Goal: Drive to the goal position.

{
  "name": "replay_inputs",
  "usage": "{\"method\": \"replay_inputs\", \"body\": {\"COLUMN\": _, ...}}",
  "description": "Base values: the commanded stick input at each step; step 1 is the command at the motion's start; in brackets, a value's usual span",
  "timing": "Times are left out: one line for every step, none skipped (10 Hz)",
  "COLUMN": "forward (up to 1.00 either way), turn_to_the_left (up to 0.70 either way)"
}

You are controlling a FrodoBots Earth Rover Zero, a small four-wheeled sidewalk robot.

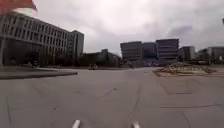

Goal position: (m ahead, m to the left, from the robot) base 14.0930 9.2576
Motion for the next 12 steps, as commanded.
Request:
{"method": "replay_inputs", "body": {"forward": 0.85, "turn_to_the_left": 0.00}}
{"method": "replay_inputs", "body": {"forward": 0.85, "turn_to_the_left": 0.00}}
{"method": "replay_inputs", "body": {"forward": 0.85, "turn_to_the_left": 0.00}}
{"method": "replay_inputs", "body": {"forward": 0.85, "turn_to_the_left": 0.00}}
{"method": "replay_inputs", "body": {"forward": 0.85, "turn_to_the_left": 0.00}}
{"method": "replay_inputs", "body": {"forward": 0.85, "turn_to_the_left": 0.00}}
{"method": "replay_inputs", "body": {"forward": 0.85, "turn_to_the_left": 0.00}}
{"method": "replay_inputs", "body": {"forward": 0.85, "turn_to_the_left": 0.00}}
{"method": "replay_inputs", "body": {"forward": 0.85, "turn_to_the_left": 0.00}}
{"method": "replay_inputs", "body": {"forward": 0.85, "turn_to_the_left": 0.00}}
{"method": "replay_inputs", "body": {"forward": 0.85, "turn_to_the_left": 0.00}}
{"method": "replay_inputs", "body": {"forward": 0.85, "turn_to_the_left": 0.00}}
